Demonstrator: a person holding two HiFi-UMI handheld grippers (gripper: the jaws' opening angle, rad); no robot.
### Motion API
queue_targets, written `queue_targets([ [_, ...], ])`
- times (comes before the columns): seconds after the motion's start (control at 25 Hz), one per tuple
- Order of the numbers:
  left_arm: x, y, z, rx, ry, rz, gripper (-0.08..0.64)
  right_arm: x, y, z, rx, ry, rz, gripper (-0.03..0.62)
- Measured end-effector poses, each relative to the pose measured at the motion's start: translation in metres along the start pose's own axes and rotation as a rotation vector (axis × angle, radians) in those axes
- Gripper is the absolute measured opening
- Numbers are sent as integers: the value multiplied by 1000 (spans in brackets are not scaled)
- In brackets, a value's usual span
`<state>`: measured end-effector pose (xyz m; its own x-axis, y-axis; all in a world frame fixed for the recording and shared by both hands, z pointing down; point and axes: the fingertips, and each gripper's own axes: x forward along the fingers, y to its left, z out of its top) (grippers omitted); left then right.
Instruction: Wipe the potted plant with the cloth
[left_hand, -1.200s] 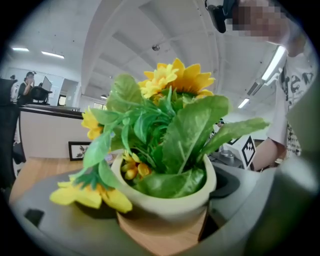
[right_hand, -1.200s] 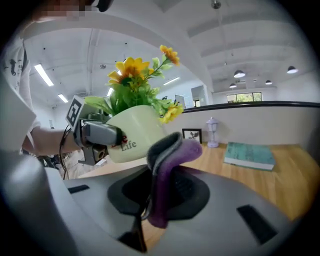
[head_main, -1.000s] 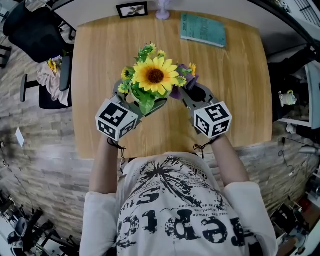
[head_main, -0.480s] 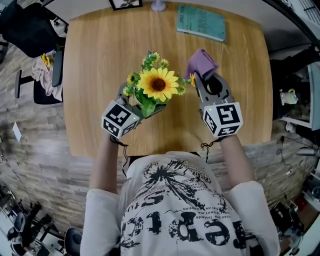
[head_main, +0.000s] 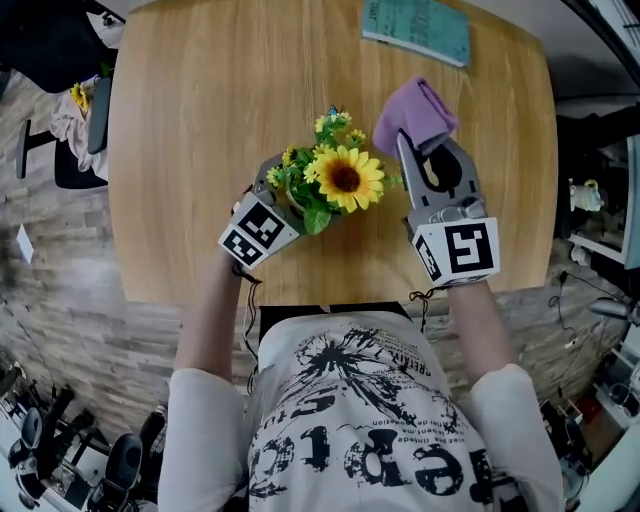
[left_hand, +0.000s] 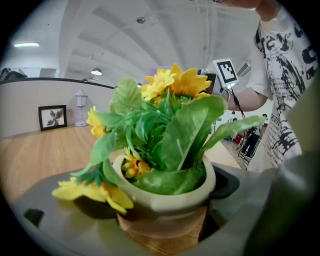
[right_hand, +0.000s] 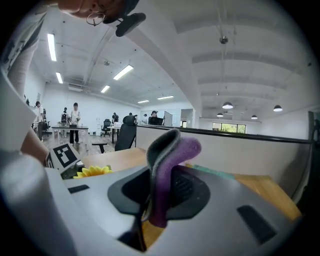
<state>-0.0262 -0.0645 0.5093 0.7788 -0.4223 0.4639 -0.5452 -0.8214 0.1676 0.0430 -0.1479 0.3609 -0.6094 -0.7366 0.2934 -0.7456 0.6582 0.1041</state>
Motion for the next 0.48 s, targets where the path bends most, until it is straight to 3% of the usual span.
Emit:
queue_targets([
  [0.16, 1, -1, -18, 38, 47, -14, 531, 1, 15, -5, -40, 8, 22, 74],
  [0.48, 8, 4, -18, 80, 58, -32, 534, -6, 14, -15, -21, 21, 36, 74],
])
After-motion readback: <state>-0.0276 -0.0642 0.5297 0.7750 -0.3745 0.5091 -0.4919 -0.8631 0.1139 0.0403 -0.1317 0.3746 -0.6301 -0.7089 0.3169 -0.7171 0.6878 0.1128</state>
